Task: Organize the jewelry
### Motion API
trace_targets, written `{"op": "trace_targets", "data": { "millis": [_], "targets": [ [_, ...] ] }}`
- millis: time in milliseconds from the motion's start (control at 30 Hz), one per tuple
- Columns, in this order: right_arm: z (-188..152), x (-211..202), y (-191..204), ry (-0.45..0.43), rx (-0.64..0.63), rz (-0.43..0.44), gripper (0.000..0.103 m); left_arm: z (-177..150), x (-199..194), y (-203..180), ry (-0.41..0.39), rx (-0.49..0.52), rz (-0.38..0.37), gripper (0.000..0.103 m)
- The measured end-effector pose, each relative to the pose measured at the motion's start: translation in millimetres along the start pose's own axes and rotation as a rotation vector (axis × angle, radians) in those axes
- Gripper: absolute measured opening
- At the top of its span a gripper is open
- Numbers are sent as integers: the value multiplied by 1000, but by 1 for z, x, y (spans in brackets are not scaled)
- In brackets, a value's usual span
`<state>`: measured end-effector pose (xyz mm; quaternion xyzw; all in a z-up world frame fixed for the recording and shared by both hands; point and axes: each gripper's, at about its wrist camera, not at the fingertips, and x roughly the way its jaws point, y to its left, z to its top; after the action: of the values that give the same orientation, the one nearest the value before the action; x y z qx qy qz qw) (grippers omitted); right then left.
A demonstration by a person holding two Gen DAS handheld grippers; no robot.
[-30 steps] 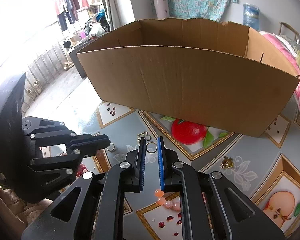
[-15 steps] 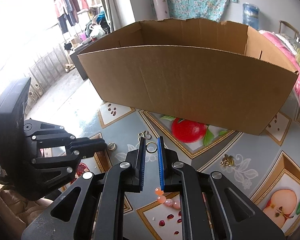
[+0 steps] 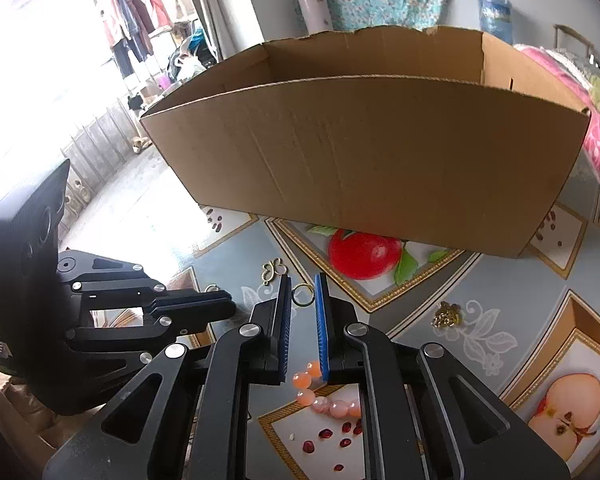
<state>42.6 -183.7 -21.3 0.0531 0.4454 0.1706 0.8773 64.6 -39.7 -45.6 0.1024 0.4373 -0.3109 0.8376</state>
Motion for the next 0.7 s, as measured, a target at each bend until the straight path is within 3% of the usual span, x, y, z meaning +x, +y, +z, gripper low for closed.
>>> {"op": "trace_targets", "data": {
  "millis": [100,233,300,433,567,700],
  "targets": [
    [0,1,-2,2,8,13,10,2,-11,4,-32,-1,17,3],
    [0,4,-3,12,12,26,10,5,-19,14,-35,-26,56,24],
    [0,4,-4,14,15,32,10,4,-17,17,-13,-30,65,27],
    [-1,3,-5,17,19,33,10,1,-4,10,39,-6,86,28],
    [-1,1,-6,16,22,31,10,2,5,-2,41,28,142,27],
    [0,0,-5,14,19,28,10,3,7,-6,41,38,152,11]
  ]
}}
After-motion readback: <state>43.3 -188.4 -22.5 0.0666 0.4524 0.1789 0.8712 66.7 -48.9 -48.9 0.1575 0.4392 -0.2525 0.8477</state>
